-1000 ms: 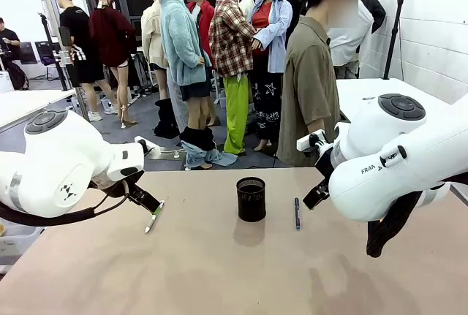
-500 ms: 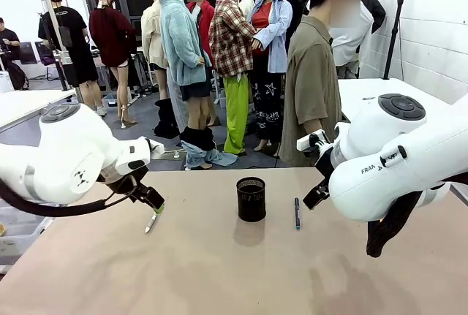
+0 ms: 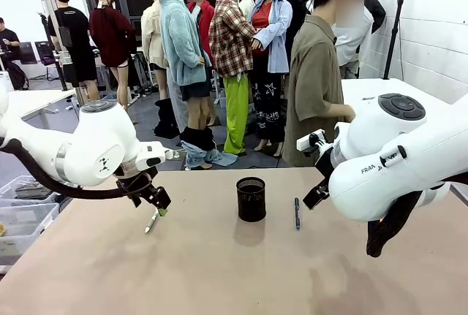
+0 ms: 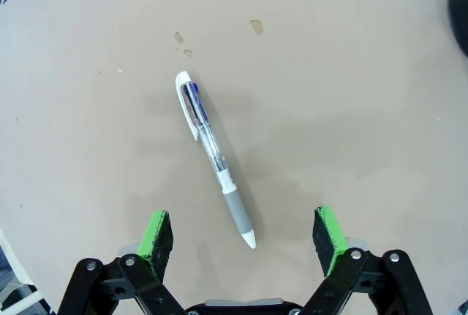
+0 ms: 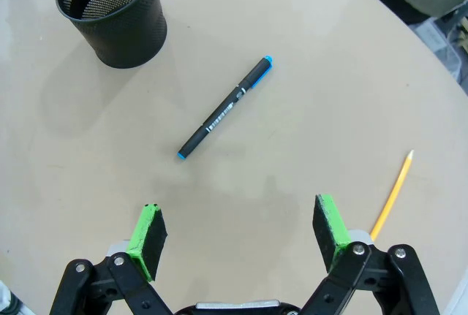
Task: Place the pens into the pen holder.
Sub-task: Pick up a writing instrument from the table and place it into the Pen holder.
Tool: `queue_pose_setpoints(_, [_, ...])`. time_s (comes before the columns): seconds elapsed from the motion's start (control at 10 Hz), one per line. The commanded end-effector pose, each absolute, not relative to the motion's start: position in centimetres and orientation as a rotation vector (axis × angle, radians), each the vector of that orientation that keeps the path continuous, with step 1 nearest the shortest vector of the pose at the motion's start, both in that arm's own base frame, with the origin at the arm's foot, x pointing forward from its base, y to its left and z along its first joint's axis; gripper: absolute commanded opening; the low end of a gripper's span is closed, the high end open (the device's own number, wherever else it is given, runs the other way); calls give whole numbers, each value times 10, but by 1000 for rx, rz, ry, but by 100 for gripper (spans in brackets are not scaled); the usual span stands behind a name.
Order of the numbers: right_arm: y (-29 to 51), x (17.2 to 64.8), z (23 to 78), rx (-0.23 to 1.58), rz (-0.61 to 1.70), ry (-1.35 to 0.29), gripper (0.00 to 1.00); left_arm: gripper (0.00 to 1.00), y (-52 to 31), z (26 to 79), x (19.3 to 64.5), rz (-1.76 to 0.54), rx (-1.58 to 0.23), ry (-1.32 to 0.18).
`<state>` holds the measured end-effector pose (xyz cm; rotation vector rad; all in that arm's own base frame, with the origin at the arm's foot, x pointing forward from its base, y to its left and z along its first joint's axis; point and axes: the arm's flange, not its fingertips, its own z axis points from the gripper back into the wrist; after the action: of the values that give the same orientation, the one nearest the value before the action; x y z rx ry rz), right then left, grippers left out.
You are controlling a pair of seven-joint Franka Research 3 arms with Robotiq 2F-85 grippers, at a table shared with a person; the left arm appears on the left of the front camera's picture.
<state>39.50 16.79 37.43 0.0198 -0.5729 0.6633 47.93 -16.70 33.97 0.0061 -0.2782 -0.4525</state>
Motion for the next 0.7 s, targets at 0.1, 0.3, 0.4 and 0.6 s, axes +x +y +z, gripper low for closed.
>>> queue_pose_setpoints(0.1, [168, 395, 374, 20, 663, -572, 100, 100, -182, 328, 502, -418, 51, -246])
queue_pose_setpoints(0.3, [168, 395, 374, 20, 663, -572, 100, 100, -181, 321, 514, -409, 57, -222])
queue_pose_setpoints(0.4, [168, 395, 374, 20, 663, -572, 100, 100, -179, 318, 518, -402, 45, -207])
queue_pose_setpoints(0.6, [168, 395, 374, 20, 663, -572, 100, 100, -175, 306, 527, -389, 39, -176])
